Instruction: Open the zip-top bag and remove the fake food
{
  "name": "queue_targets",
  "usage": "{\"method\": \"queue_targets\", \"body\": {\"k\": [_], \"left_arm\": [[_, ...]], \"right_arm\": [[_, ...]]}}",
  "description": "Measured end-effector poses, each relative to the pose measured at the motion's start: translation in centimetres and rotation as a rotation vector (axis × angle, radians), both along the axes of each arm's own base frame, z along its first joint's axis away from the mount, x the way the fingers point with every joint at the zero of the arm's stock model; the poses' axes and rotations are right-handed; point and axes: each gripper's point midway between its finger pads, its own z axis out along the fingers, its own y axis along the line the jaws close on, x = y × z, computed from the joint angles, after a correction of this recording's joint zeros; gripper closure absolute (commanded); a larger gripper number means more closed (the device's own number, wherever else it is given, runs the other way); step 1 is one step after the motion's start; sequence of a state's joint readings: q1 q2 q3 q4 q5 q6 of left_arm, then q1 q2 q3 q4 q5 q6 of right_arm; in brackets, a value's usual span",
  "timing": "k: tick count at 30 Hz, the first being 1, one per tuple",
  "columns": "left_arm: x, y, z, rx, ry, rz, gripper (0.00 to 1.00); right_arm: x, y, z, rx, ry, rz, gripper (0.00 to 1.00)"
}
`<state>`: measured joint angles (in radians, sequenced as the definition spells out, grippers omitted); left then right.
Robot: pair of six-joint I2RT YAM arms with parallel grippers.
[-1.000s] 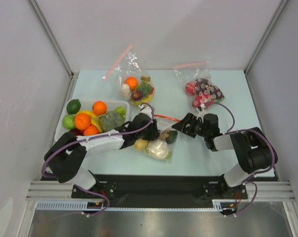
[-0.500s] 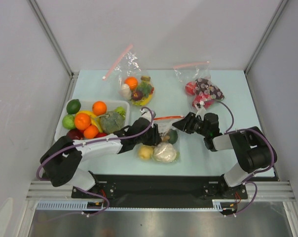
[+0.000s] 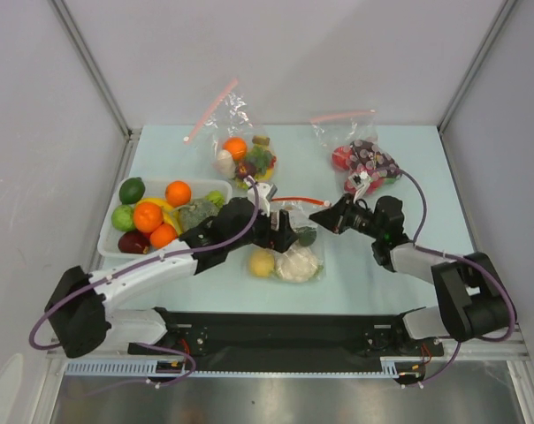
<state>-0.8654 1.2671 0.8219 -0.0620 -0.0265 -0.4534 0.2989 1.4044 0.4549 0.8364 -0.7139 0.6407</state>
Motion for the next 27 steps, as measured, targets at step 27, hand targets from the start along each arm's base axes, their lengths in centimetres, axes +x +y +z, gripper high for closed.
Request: {"method": "queue_targets", "body": {"k": [27], "left_arm": [[-2.6,-1.8,11.9,-0.222,-0.190,-0.532,0.02]], "right_arm": [[-1.6,-3.1,6.4,-0.251,-0.221,-0.024,1.00]]}}
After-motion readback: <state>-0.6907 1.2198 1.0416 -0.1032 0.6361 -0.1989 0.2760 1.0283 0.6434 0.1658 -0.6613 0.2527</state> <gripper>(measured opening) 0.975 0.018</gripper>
